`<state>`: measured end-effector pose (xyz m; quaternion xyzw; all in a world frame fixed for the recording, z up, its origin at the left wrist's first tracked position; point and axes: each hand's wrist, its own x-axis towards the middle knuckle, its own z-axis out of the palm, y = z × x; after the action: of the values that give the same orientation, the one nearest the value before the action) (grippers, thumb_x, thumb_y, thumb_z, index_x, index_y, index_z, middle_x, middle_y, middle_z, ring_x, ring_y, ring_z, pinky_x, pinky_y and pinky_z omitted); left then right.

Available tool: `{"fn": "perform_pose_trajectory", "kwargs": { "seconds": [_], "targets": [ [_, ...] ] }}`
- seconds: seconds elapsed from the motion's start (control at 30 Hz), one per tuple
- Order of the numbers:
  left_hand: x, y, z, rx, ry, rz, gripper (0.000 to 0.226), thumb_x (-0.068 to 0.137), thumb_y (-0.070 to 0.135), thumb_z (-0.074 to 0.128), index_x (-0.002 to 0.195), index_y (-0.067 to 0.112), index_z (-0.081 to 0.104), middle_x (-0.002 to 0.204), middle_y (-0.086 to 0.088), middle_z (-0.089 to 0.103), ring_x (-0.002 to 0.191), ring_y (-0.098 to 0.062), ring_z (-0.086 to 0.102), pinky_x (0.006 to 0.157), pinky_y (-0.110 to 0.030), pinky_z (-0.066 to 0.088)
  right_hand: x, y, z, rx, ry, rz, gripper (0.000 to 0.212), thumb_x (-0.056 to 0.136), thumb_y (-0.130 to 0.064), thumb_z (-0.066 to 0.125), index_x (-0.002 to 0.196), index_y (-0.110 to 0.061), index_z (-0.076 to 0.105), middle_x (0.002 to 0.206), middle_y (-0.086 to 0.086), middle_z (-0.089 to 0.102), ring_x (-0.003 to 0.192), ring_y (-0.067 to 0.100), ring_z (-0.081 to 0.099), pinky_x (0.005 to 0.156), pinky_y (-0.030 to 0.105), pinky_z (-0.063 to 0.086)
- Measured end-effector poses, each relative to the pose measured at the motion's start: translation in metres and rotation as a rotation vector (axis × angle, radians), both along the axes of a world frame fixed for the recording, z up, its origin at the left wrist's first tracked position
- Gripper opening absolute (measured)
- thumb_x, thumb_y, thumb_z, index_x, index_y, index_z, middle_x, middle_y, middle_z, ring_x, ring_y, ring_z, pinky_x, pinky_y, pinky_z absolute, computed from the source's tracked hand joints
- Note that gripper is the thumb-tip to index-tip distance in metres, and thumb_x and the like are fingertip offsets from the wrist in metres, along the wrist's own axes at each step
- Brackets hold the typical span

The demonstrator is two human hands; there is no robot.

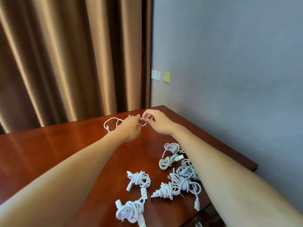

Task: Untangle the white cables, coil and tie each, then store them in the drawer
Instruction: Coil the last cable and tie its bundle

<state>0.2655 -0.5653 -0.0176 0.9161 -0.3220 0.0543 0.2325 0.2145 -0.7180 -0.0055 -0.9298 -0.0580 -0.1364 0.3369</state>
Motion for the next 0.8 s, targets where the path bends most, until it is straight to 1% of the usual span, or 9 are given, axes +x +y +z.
{"fn": "perform_pose_trajectory", "kwargs": {
  "seconds": [0.07,0.13,0.2,0.33,0.5,0.57,0.67,0.73,0.8],
  "targets": [
    [-0.014,0.013,0.023,-0.128,-0.055,0.021,0.028,0.105,0.023,0.04,0.088,0.008,0.058,0.092,-0.013,0.062,0.093,-0.036,0.059,0.076,-0.042,0.043,-0.01,0.011,0.018,0.073,-0.064,-0.002,0.01,0.102,-0.017,0.057,0.095,-0.022,0.063,0.082,-0.002,0.07,0.081,0.015,0.068,0.076,0.031,0.055],
    [-0.029,0.031,0.041,-0.208,-0.119,0.061,0.035,0.106,0.022,0.038,0.072,0.018,0.044,0.076,-0.005,0.053,0.083,-0.034,0.055,0.07,-0.036,0.033,-0.02,0.021,0.034,0.103,-0.107,-0.002,0.008,0.101,-0.019,0.058,0.095,-0.019,0.064,0.079,-0.001,0.071,0.082,0.019,0.07,0.08,0.04,0.058],
    [-0.041,0.053,0.058,-0.315,-0.174,0.11,0.035,0.107,0.02,0.037,0.072,0.017,0.043,0.074,-0.003,0.052,0.083,-0.033,0.054,0.071,-0.033,0.03,-0.028,0.033,0.05,0.1,-0.135,-0.002,0.012,0.101,-0.02,0.057,0.093,-0.016,0.066,0.078,0.0,0.07,0.084,0.024,0.069,0.083,0.045,0.059],
    [-0.06,0.112,0.084,-0.547,-0.197,0.287,0.033,0.106,0.02,0.036,0.091,-0.002,0.056,0.099,-0.018,0.067,0.098,-0.036,0.058,0.076,-0.035,0.036,-0.045,0.069,0.075,0.113,-0.159,-0.001,0.019,0.1,-0.013,0.053,0.088,-0.016,0.067,0.077,-0.001,0.069,0.08,0.023,0.068,0.085,0.048,0.058],
    [-0.088,0.187,0.101,-0.679,-0.19,0.427,0.033,0.102,0.025,0.038,0.088,0.002,0.056,0.091,-0.012,0.071,0.091,-0.035,0.061,0.08,-0.041,0.047,-0.058,0.135,0.094,0.107,-0.243,0.049,0.019,0.101,-0.021,0.054,0.084,-0.022,0.062,0.071,-0.008,0.069,0.076,0.018,0.067,0.086,0.045,0.056],
    [-0.097,0.217,0.103,-0.762,-0.185,0.476,0.031,0.099,0.026,0.037,0.083,0.007,0.056,0.09,-0.011,0.072,0.093,-0.035,0.062,0.084,-0.045,0.05,-0.062,0.163,0.099,0.046,-0.265,0.089,0.017,0.103,-0.028,0.05,0.088,-0.024,0.058,0.077,-0.006,0.069,0.08,0.017,0.066,0.085,0.043,0.054],
    [-0.108,0.257,0.103,-0.884,-0.163,0.57,0.027,0.095,0.028,0.039,0.08,0.014,0.057,0.087,-0.01,0.072,0.093,-0.032,0.065,0.084,-0.045,0.053,-0.07,0.196,0.099,-0.2,-0.258,0.118,0.019,0.108,-0.035,0.04,0.099,-0.023,0.052,0.09,-0.005,0.066,0.083,0.023,0.062,0.075,0.042,0.051],
    [-0.115,0.276,0.1,-0.911,-0.19,0.587,0.028,0.094,0.026,0.042,0.082,0.007,0.058,0.078,-0.009,0.068,0.078,-0.024,0.062,0.075,-0.036,0.051,-0.074,0.215,0.094,-0.36,-0.314,0.096,0.018,0.109,-0.031,0.035,0.106,-0.019,0.049,0.098,-0.004,0.061,0.086,0.024,0.057,0.07,0.039,0.044],
    [-0.125,0.287,0.098,-0.91,-0.267,0.605,0.029,0.094,0.023,0.049,0.074,0.001,0.053,0.06,-0.004,0.051,0.06,-0.015,0.043,0.059,-0.024,0.039,-0.071,0.226,0.088,-0.463,-0.356,0.06,0.013,0.109,-0.022,0.035,0.109,-0.014,0.046,0.103,0.002,0.059,0.094,0.029,0.057,0.069,0.039,0.039]
  ]
}}
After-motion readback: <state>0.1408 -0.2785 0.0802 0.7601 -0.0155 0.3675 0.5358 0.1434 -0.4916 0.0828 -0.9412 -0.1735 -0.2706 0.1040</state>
